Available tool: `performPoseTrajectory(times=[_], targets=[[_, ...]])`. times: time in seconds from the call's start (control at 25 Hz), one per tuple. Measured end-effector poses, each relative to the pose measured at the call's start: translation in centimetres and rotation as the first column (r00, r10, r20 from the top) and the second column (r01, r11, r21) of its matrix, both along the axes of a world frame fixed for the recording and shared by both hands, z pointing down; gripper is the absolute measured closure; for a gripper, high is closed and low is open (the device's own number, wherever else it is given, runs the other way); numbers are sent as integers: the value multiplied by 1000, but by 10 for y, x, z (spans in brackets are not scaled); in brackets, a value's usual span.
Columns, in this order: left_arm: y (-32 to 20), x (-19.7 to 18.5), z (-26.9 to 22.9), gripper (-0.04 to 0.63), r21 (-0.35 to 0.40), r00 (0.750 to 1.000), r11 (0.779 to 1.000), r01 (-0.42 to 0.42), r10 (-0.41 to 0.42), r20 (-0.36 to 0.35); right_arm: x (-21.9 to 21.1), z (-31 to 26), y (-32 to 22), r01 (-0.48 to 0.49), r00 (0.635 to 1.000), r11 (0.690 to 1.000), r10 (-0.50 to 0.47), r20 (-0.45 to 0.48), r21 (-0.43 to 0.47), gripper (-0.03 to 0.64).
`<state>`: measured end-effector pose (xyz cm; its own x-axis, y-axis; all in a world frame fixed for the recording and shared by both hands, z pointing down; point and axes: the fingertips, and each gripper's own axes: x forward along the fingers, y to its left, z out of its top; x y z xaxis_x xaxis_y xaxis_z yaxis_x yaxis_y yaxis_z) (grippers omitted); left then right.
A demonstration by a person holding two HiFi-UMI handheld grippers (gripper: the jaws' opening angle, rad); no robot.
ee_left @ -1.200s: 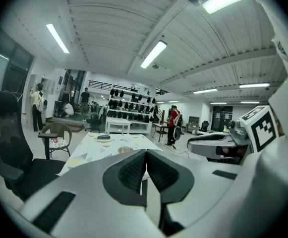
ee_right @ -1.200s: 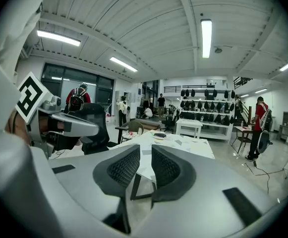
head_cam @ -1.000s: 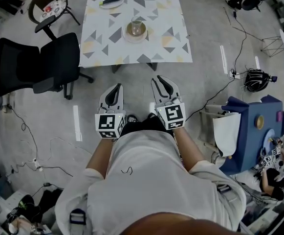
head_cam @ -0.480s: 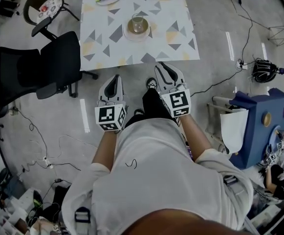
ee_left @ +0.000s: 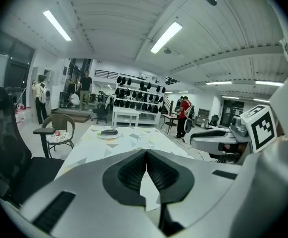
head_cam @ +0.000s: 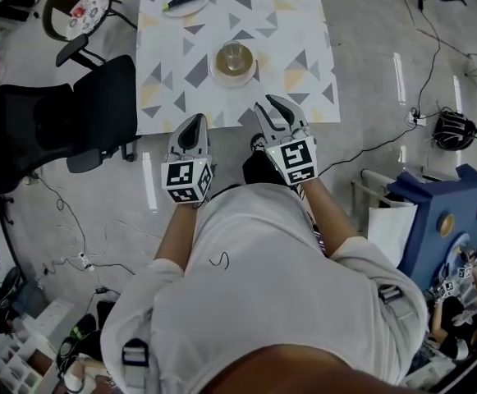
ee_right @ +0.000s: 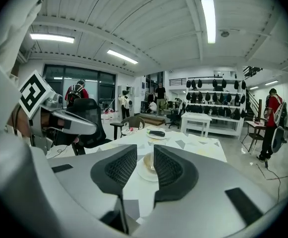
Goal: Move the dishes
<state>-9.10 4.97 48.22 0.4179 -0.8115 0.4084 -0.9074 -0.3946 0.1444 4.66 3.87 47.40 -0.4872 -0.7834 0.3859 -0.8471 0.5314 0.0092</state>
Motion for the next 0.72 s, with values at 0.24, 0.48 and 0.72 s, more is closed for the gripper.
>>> performPoseTrajectory(times=[0.24, 0.48, 0.72], targets=[[-34, 11, 15, 574, -46, 999, 999, 28, -26, 28, 8, 16, -43, 49, 999, 998, -49, 10, -33, 517], [-61, 9, 27, 574, -73, 994, 992, 104, -101, 46, 6, 40, -78, 137, 991, 987, -137, 5, -80, 492], [-66, -6, 37, 574, -111, 979, 974, 199, -193, 62, -3, 68, -105, 216, 976, 967, -220, -12, -135, 456]])
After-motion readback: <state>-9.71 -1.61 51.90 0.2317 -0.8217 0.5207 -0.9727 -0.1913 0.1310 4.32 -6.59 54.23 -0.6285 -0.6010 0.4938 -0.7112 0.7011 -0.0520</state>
